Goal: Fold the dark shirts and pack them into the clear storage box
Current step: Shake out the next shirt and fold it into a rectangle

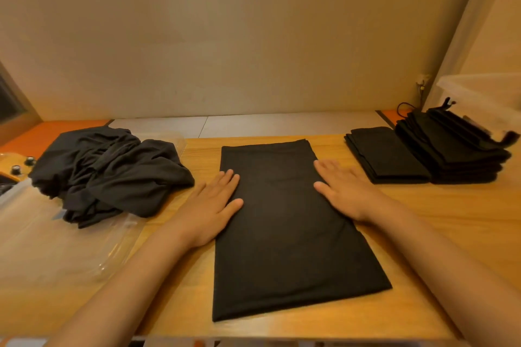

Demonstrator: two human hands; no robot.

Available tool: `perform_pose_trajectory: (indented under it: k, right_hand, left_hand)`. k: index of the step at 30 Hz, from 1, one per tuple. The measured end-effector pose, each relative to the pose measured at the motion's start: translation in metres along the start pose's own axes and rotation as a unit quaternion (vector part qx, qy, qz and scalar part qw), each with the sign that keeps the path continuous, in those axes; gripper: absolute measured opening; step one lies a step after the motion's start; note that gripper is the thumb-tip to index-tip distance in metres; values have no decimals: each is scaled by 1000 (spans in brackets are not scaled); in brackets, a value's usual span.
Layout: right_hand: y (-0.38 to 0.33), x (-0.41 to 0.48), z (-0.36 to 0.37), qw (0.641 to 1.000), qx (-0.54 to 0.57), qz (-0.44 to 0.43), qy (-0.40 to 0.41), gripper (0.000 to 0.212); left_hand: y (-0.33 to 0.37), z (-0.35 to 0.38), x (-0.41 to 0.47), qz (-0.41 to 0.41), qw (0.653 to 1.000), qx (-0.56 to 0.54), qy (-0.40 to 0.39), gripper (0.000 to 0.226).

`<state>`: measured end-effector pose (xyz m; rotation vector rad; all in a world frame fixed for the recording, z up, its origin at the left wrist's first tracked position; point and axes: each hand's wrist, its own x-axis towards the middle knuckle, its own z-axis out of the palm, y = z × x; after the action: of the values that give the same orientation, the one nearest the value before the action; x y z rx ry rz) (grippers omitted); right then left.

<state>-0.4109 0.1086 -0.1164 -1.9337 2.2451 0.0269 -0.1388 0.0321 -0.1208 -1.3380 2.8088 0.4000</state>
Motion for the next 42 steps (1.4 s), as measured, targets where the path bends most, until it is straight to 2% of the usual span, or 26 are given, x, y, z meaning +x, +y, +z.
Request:
perform_pose_trajectory:
  k: [2,4,6,8,10,13,18,21,23,27,31,33,34,35,38,40,42]
  right_hand:
    - [3,-19,-3,999,6,-1,40,59]
    - [-18,-49,-4,993,45,-78,78,57]
    - [-45,-83,2,983,60,-161,67,57]
    - [-55,-104,14,979,36,-198,29,56]
    - [-42,-115,19,985,29,-171,1,55]
    - [-19,-132,17,993,29,-109,20,57]
    - [-27,-169,33,987,-17,-152,50,67]
    - [-24,-180,52,981,-48,-154,111,72]
    - [-25,-187,61,976,-48,-139,161,66]
    - [-23,-201,76,934,-11,-229,274,45]
    - [-9,-209,69,918,3,-271,290,61]
    - [-5,-208,65,908,-13,-282,309,47]
    - [-5,-208,61,908,-18,-283,308,33]
    - [-4,-208,55,910,-15,-277,309,29]
    - [-10,-205,25,941,7,-226,250,54]
    - [-12,-198,2,971,18,-179,156,41]
    - [-7,-186,-14,983,52,-156,84,26]
  left_hand:
    - [6,-1,-17,16,999,-21,22,62]
    - [26,1,-40,61,996,-40,43,62]
    - [49,10,-64,108,993,-28,38,68]
    - [58,20,-82,128,992,0,24,77]
    - [50,23,-94,118,993,1,14,81]
    - [32,22,-116,110,993,-9,28,81]
    - [39,34,-151,153,986,-16,70,69]
    - [38,53,-156,206,968,78,117,71]
    - [33,63,-157,218,958,75,168,60]
    - [23,74,-164,285,912,67,289,42]
    - [21,65,-169,317,901,72,287,36]
    - [21,61,-172,325,901,67,279,36]
    - [22,58,-174,326,904,59,271,37]
    - [24,53,-175,322,909,49,260,37]
    - [29,28,-174,285,932,-6,225,39]
    - [31,10,-168,235,946,-95,201,41]
    - [32,-6,-154,192,951,-168,177,36]
